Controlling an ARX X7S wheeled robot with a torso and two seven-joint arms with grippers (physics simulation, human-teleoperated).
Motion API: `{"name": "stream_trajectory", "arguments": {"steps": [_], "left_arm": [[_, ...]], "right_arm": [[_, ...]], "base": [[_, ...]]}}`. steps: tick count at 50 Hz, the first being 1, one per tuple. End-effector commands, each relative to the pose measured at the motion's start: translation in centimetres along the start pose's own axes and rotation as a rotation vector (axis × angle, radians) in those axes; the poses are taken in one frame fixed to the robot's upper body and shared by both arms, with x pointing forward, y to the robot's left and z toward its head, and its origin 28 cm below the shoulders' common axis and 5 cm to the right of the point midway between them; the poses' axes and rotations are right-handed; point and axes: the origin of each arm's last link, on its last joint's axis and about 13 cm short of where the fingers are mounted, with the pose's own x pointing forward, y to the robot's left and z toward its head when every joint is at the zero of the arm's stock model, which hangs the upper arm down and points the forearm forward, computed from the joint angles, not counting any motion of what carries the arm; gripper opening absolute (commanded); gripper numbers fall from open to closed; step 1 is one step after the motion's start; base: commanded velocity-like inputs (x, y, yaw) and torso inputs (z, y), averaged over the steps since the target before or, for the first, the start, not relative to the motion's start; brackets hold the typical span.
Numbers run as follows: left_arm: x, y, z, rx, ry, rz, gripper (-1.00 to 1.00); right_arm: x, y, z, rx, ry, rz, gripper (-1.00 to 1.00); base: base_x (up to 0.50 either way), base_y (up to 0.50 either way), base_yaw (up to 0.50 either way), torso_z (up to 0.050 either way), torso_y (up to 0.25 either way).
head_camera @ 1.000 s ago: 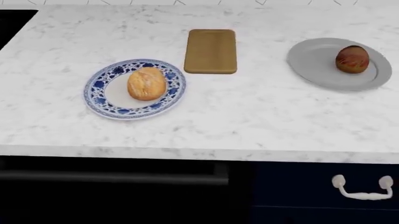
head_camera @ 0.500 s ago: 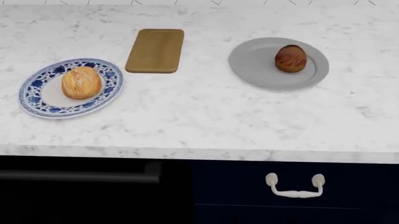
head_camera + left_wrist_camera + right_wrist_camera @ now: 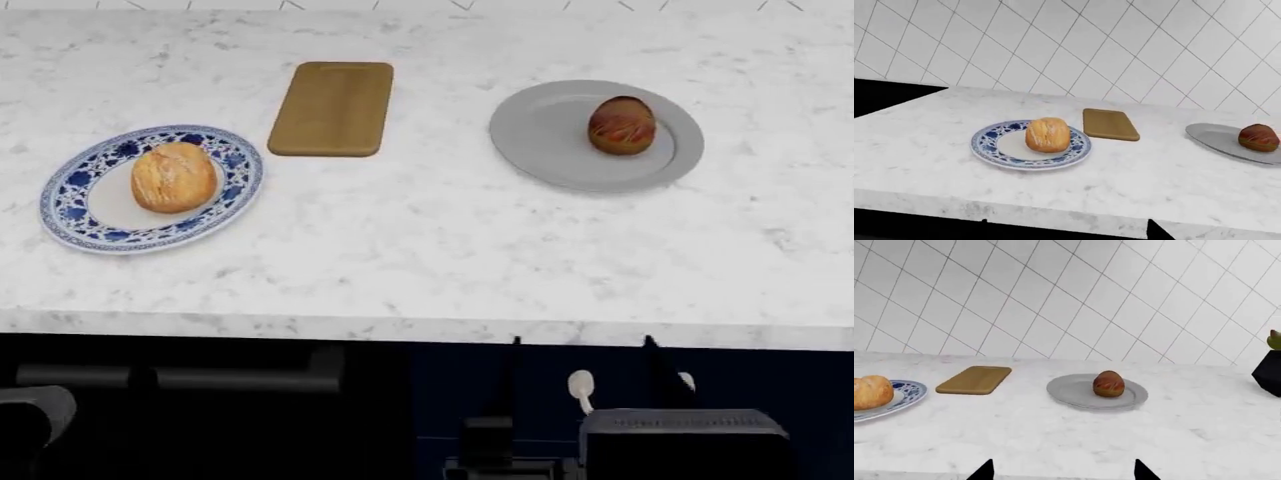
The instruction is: Place all breads on the cutting board.
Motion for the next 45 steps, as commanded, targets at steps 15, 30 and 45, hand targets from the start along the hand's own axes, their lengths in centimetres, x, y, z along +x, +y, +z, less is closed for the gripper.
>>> {"name": "stream_trajectory", "arguments": {"steps": [15, 30, 45], "left_arm": [[-4.0, -1.9, 14.9, 0.112, -0.104, -0.088, 1.0], [-5.2, -2.0, 16.9, 0.13, -0.149, -0.081, 1.0], [-5.7, -2.1, 17.7, 0.134, -0.173, -0.081, 1.0]], "right_arm": [[0.2, -0.7, 14.4, -0.091, -0.219, 0.054, 1.0], [0.0, -0.3, 17.0, -0.2, -0.255, 0.058, 1.0], [0.2, -0.7, 17.5, -0.162, -0.284, 0.013, 1.0]], "base": [[0.0, 0.0, 0.0, 0.0, 0.0], [0.0, 0.0, 0.0, 0.0, 0.0], [0.06, 0.0, 0.0, 0.0, 0.0]]}}
